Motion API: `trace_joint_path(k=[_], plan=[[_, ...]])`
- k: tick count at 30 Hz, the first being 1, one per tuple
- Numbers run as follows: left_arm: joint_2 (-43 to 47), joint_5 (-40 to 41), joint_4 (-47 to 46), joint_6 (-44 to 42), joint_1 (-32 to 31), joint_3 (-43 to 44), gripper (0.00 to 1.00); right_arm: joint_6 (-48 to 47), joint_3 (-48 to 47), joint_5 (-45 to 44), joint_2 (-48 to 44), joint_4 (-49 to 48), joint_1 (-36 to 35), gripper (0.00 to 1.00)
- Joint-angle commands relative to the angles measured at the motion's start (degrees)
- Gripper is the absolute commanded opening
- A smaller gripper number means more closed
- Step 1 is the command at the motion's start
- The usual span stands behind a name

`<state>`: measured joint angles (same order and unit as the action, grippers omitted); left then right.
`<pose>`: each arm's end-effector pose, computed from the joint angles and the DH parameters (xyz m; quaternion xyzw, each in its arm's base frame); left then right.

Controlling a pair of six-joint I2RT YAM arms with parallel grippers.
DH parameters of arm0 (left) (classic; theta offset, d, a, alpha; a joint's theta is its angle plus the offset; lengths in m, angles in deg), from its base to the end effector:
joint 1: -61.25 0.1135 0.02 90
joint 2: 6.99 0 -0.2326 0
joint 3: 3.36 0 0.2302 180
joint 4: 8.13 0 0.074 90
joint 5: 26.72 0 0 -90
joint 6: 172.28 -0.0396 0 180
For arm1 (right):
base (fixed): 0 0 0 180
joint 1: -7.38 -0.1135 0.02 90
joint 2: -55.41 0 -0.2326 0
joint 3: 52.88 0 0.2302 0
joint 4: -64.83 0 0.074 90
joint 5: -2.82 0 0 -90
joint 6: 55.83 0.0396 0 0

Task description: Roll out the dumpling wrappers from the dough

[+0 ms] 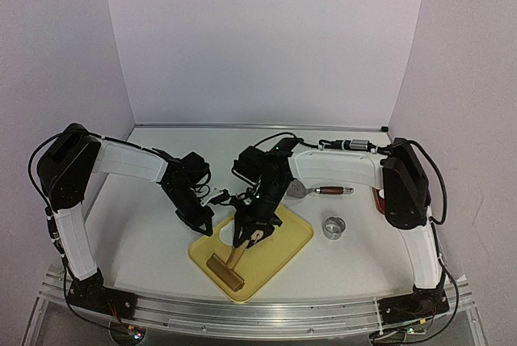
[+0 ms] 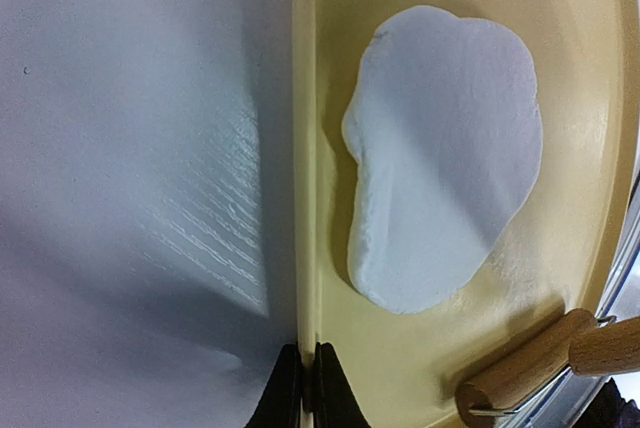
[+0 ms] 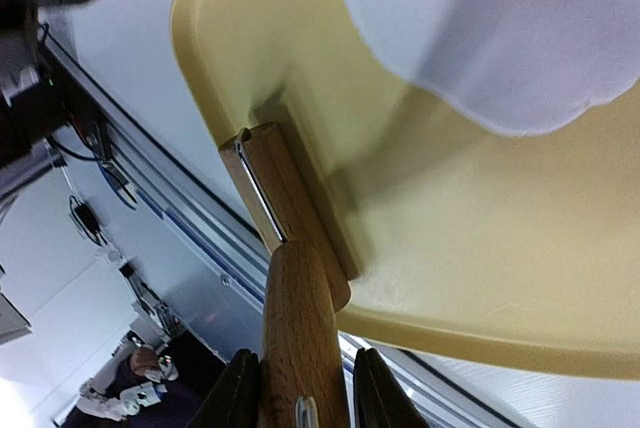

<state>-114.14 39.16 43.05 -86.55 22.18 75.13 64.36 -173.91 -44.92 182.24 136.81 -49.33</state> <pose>0.2305 -0.2080 0.1169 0.3769 0.8984 -0.2245 0.0204 0.2030 0.3576 0.1754 0.2501 -0.8939 -0.3285 0.1744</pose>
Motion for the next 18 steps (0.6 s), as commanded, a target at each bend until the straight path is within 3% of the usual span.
trace_joint_path(k=[1, 5, 10, 18], plan=[[-0.5, -1.1, -0.4, -1.6, -0.7, 1.4, 0.0, -1.9, 2.6, -8.3, -6.5, 9.5, -1.7, 0.0], [-0.1, -1.4, -0.8, -1.9, -0.8, 1.4, 0.0, 3.0, 2.8, -12.1, -11.4, 7.8, 0.9, 0.0], [0.2, -2.0, -0.9, -2.2, -0.7, 1.5, 0.0, 9.5, 5.5, -10.7, -16.1, -1.5, 6.5, 0.0], [0.3, -2.5, -1.0, -2.1, -0.7, 1.7, 0.0, 12.4, 0.6, -10.7, -8.8, -4.5, 10.6, 0.0]])
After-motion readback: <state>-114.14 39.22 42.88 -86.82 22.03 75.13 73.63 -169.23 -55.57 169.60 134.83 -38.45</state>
